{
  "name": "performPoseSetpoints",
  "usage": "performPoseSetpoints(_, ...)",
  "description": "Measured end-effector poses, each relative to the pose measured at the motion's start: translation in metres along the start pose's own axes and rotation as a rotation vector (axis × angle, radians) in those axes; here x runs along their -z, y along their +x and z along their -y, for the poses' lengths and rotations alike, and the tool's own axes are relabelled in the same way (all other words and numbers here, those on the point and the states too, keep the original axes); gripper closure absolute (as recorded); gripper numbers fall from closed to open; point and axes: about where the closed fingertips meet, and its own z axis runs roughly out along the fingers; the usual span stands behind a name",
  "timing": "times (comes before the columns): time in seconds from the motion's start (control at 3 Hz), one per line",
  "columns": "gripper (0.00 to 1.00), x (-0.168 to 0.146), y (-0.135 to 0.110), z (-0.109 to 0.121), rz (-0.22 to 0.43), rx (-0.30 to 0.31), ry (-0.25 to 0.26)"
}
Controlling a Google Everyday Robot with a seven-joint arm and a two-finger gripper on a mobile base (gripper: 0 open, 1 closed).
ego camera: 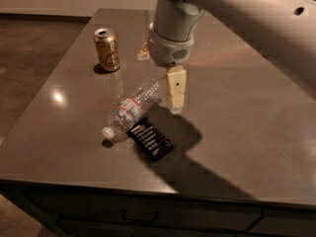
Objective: Pick water bottle
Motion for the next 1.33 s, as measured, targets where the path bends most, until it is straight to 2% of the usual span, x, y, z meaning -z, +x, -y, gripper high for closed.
performPoseSetpoints(0.67, 0.0, -0.032, -0.041, -0.001, 0.006, 0.121, -0.069)
performPoseSetpoints(1.0, 0.03, -0.044, -0.048, 0.003, -0.012, 0.16, -0.104)
performPoseSetpoints(1.33, 0.21, -0.048, -0.048, 0.007, -0.025, 0.183, -0.122)
